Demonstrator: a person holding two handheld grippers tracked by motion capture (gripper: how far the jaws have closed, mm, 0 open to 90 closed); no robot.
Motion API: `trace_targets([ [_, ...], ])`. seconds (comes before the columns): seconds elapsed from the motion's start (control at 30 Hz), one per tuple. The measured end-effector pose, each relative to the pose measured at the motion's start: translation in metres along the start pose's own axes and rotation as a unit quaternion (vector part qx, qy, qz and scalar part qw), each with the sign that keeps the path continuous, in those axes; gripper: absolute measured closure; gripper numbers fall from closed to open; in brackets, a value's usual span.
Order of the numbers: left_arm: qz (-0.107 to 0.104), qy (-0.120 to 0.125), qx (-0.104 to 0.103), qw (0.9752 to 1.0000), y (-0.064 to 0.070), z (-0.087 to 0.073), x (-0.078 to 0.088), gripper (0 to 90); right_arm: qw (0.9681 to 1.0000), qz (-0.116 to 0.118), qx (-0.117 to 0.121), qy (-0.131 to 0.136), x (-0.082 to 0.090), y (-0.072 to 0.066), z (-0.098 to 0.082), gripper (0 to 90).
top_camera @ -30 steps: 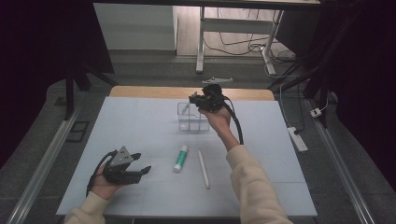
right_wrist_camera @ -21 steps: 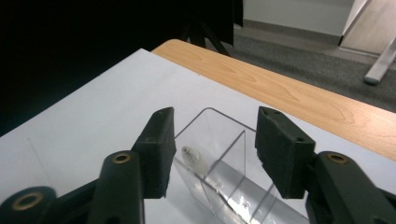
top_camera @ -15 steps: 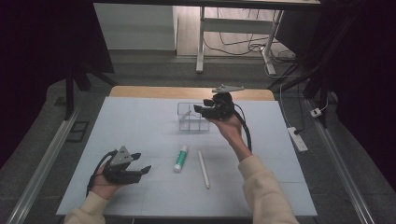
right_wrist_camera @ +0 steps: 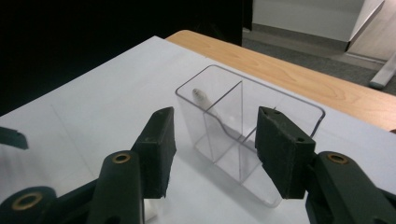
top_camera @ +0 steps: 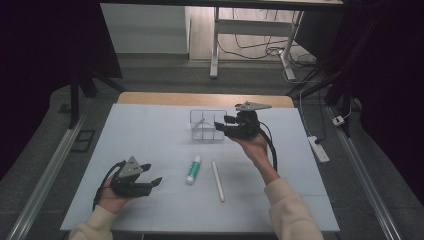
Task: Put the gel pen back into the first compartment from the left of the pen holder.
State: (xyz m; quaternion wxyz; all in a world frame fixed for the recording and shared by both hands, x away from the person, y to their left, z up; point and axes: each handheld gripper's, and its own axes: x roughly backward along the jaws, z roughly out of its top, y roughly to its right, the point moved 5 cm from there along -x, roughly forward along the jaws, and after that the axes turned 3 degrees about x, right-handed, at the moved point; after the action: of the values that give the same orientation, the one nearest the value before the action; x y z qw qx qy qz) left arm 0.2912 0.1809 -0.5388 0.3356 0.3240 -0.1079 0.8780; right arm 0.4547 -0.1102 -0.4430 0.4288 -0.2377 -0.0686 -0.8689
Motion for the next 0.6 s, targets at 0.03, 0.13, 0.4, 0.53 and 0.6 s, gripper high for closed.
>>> trace_targets([
  [0.03,0.0,0.0,0.0,1.0,0.0,0.0,0.0,35.4,1.0,0.003,0.0,-0.004,0.001,-0.001,-0.001,47.3],
  [0.13,0.0,0.0,0.0,1.0,0.0,0.0,0.0,35.4,0.9999,-0.002,0.009,-0.013,0.005,-0.004,-0.007,47.4],
  [0.4,0.001,0.0,0.0,1.0,-0.001,0.0,0.001,35.7,0.9998,0.001,0.005,-0.021,0.016,-0.008,-0.025,47.9],
  [0.53,0.002,0.003,0.004,1.0,-0.001,0.0,0.001,35.7,0.9993,-0.004,0.015,-0.033,0.021,-0.011,-0.036,48.0],
  [0.6,0.001,0.003,0.004,1.0,-0.002,0.0,0.001,36.2,0.9991,-0.008,0.021,-0.036,0.024,-0.012,-0.04,47.9],
])
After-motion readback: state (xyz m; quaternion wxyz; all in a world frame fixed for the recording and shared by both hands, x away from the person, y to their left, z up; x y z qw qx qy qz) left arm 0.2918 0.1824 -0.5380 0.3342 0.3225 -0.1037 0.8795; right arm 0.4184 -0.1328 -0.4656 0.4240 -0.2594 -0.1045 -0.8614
